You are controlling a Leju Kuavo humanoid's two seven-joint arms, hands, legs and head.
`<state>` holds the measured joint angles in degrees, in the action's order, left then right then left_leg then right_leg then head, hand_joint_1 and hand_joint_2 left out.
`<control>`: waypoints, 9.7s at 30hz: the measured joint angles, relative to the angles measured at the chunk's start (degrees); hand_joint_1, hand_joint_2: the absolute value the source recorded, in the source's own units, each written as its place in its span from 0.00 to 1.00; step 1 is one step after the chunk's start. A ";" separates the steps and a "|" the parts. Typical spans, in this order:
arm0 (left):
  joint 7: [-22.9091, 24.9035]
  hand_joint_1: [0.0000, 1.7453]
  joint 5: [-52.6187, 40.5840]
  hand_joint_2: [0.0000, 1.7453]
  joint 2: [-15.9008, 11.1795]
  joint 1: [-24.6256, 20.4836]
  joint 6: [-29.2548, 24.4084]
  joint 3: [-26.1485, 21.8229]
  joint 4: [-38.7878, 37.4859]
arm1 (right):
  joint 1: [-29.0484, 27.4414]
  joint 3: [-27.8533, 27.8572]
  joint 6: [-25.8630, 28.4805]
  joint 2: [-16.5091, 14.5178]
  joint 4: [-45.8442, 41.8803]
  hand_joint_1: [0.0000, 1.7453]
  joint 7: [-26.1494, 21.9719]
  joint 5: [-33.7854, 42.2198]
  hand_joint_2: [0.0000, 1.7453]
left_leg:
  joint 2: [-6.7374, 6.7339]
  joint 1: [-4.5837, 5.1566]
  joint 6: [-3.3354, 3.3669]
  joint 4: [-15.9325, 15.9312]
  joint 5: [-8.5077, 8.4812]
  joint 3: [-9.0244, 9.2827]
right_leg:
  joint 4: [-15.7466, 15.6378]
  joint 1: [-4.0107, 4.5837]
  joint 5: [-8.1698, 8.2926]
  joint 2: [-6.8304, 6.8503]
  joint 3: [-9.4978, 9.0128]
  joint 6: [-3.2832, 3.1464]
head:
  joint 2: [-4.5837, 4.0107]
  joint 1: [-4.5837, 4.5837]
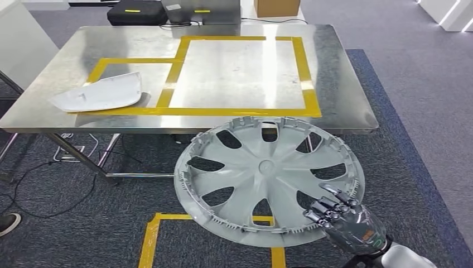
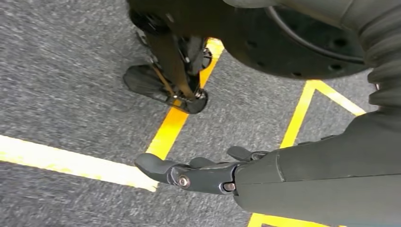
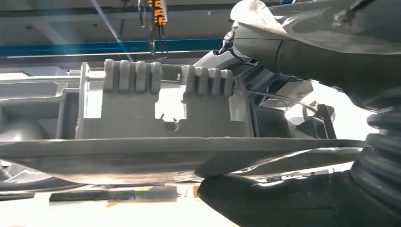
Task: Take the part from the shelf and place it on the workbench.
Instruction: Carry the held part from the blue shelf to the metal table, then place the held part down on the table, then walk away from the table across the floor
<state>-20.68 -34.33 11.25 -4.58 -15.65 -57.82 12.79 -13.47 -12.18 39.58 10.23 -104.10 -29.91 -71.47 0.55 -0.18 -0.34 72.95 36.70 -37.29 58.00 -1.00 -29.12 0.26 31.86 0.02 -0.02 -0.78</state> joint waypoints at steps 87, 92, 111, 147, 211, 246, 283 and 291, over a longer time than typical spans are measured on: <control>3.16 0.00 -9.21 1.00 1.98 -4.50 7.24 11.68 -0.09 | 72.18 -21.69 -16.13 -16.51 80.60 1.00 42.78 -2.30 1.00 | 0.26 0.36 1.40 -13.43 -11.47 0.54 | -0.83 0.31 -2.14 -0.25 -2.25 1.82 | 0.00 0.24; 2.90 0.00 -9.21 1.00 1.97 -4.24 7.19 11.68 -0.09 | 73.32 -20.71 -18.01 -15.60 81.53 1.00 42.60 -3.07 1.00 | 0.25 0.36 1.40 -13.45 -11.47 0.55 | -0.83 0.32 -2.15 -0.27 -2.24 1.82 | 0.00 0.24; 3.39 0.00 -9.88 0.00 2.15 -4.26 4.86 11.94 -0.09 | 72.97 -17.29 -13.63 -15.98 82.01 0.00 32.94 -1.68 0.00 | 0.24 0.35 1.40 -13.48 -11.47 0.58 | -0.83 0.33 -2.15 -0.27 -2.30 1.82 | 0.00 0.25; 0.98 0.00 -8.21 0.00 1.09 -3.05 5.11 12.20 -0.09 | 49.46 -13.63 -34.62 -16.82 39.86 0.00 12.59 49.98 0.00 | -0.02 0.21 1.15 -13.55 -11.82 0.95 | 0.47 0.12 -0.14 -0.32 0.21 1.95 | 0.00 0.53; 0.75 0.00 -5.04 0.00 0.55 1.73 2.30 -1.49 -0.09 | 13.63 42.66 -23.57 -21.26 90.26 0.00 19.53 28.65 0.00 | -0.65 0.24 -0.04 -12.07 -10.77 -0.63 | -4.32 0.51 -3.38 0.94 -8.22 -0.46 | 0.00 1.00; 3.67 0.00 -11.81 0.00 -1.22 1.62 4.83 0.01 -0.09 | 15.16 38.32 -23.63 -21.86 92.25 0.00 24.21 26.80 0.00 | 0.47 0.26 -0.63 -3.26 -3.54 -0.80 | -1.86 0.09 -0.59 0.27 -3.28 -0.25 | 0.00 0.34; -0.90 0.00 -14.52 0.00 0.12 2.41 0.60 -0.01 -0.09 | 14.29 49.16 -19.52 -23.81 92.30 0.00 17.89 32.21 0.00 | -3.88 0.41 0.12 -12.51 -9.59 4.27 | -1.17 0.33 -1.94 5.13 -3.70 0.45 | 0.00 0.01; -3.43 0.00 -14.15 0.00 0.51 2.52 1.24 -0.03 -0.09 | 14.55 49.06 -19.91 -23.99 92.30 0.00 18.34 30.09 0.00 | -1.01 0.52 2.60 -15.50 -9.83 4.86 | 8.54 0.09 -8.13 0.91 0.61 2.22 | 0.00 0.48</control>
<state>-24.11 -48.48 11.76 -2.06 -14.41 -57.85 12.70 1.08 36.88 19.68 -13.76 -11.80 -11.57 -41.38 -0.46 0.34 2.26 57.45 26.87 -32.42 66.55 -0.90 -37.26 1.17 32.47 2.25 -0.02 -0.31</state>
